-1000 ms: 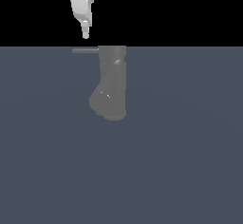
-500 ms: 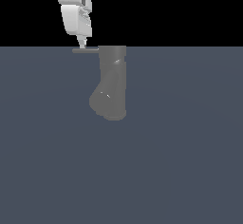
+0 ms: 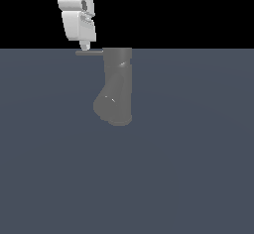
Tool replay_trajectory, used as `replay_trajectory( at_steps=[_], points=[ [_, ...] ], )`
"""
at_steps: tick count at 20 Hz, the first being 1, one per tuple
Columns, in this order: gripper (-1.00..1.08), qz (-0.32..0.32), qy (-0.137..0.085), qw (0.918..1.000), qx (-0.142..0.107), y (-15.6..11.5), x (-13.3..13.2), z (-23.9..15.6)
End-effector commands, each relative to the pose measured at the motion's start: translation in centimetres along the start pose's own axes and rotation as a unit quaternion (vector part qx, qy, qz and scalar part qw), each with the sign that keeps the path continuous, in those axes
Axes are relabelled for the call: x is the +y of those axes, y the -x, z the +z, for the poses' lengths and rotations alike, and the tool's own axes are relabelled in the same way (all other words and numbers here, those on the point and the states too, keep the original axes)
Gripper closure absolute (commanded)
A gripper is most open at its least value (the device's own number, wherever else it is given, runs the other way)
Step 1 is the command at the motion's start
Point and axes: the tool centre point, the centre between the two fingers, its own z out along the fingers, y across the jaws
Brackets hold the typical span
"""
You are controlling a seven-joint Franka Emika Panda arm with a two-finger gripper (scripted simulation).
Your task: Turn on the faucet by rotating a designated handle.
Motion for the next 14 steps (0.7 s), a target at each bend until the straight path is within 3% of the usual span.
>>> replay_trajectory(
  at_steps=[1, 14],
  points=[
    [1.08, 0.0, 0.0, 1.0, 0.0, 0.0, 0.0, 0.0],
    [1.08, 0.0, 0.0, 1.0, 0.0, -0.2, 3.0, 0.0]
  ],
)
